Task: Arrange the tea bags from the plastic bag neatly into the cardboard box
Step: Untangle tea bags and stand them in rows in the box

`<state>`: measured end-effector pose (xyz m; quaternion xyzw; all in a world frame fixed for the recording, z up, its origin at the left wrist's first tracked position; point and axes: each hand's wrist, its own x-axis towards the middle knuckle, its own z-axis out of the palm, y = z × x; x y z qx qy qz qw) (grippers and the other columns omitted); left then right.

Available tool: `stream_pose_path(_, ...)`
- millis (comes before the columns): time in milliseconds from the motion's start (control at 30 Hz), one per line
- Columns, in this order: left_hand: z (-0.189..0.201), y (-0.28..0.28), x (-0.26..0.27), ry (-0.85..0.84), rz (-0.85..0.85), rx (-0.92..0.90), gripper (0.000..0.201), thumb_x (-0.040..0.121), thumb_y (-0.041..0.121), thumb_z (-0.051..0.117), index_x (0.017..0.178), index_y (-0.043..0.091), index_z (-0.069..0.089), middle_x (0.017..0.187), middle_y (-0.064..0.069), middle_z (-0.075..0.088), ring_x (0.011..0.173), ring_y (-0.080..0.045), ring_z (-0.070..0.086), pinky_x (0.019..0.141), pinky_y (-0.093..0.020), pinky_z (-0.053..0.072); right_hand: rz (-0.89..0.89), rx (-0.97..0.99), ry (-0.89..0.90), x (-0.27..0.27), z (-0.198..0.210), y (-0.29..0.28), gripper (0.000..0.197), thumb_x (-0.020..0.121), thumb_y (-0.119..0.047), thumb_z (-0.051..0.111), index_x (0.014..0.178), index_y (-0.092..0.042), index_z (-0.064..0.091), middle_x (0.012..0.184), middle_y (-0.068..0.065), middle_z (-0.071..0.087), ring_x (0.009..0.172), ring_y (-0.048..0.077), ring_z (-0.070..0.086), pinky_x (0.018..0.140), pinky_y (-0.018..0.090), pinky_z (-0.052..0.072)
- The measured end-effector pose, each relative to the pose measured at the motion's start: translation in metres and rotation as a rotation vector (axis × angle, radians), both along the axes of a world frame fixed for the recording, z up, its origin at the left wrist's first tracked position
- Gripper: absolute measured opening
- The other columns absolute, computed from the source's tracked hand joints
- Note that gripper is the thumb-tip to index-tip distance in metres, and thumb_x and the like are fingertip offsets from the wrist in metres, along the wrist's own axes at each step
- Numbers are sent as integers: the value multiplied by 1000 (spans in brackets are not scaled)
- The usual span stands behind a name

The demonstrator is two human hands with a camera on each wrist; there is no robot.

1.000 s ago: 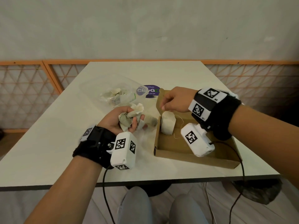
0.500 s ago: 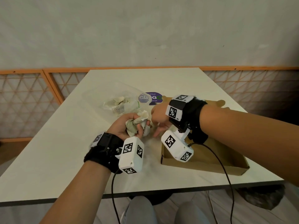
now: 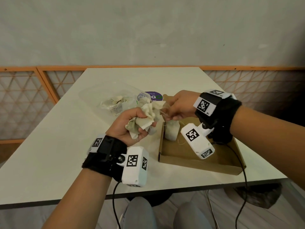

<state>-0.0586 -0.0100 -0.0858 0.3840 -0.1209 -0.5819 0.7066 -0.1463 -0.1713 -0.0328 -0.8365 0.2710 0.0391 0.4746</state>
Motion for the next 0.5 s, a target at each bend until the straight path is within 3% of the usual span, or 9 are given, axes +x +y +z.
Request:
stream_pose_path(33, -2, 1, 1, 19, -5, -27, 63, 30, -2, 79, 89, 3, 61, 73, -14, 59, 58, -19, 57, 32, -15, 40, -26, -12, -21, -5, -1, -6, 9, 82, 7, 60, 78, -1, 61, 72, 11, 69, 65, 15, 66, 52, 18, 49)
stream_pose_path(100, -6, -1, 2, -14, 14, -33, 55, 33, -1, 79, 86, 3, 64, 72, -13, 61, 58, -20, 57, 34, -14, 40, -79, 42, -86, -16, 0, -15, 7, 86, 6, 56, 83, 0, 58, 80, 20, 67, 63, 17, 67, 44, 17, 48)
stream_pose_path(200, -10, -9, -7, -139, 34, 11, 33, 48, 0, 61, 80, 4, 62, 68, -13, 61, 55, -21, 59, 37, -13, 37, -97, 208, -176, -28, 4, -19, 7, 91, -2, 53, 95, 1, 58, 87, 21, 66, 58, 14, 68, 42, 15, 45)
stream_pose_path(267, -12, -17, -15, -204, 23, 24, 24, 52, 2, 57, 76, 4, 62, 65, -14, 60, 55, -21, 57, 38, -17, 38, -106, 226, -202, -31, 5, -19, 11, 92, -9, 55, 95, -1, 61, 88, 17, 67, 57, 12, 67, 41, 14, 42)
stream_pose_path(333, -13, -24, -20, -254, -11, 30, 24, 50, 5, 60, 74, 3, 62, 66, -14, 57, 62, -23, 48, 45, -22, 40, -120, 127, -200, -31, 3, -19, 12, 91, -17, 58, 90, -7, 64, 86, 11, 68, 57, 10, 62, 42, 15, 36)
stream_pose_path(400, -13, -29, -23, -301, -51, 57, 29, 47, 9, 65, 75, 3, 64, 70, -14, 54, 68, -24, 41, 59, -27, 36, -110, -73, -170, -31, 0, -21, 14, 89, -22, 61, 97, -12, 67, 87, 6, 65, 59, 8, 55, 47, 18, 36)
stream_pose_path(500, -15, -30, -25, -390, -121, 122, 30, 45, 10, 65, 74, 3, 66, 65, -11, 59, 62, -21, 48, 65, -30, 27, -5, -406, -116, -34, -2, -23, 16, 86, -25, 63, 96, -13, 69, 84, 4, 63, 65, 11, 52, 61, 24, 41)
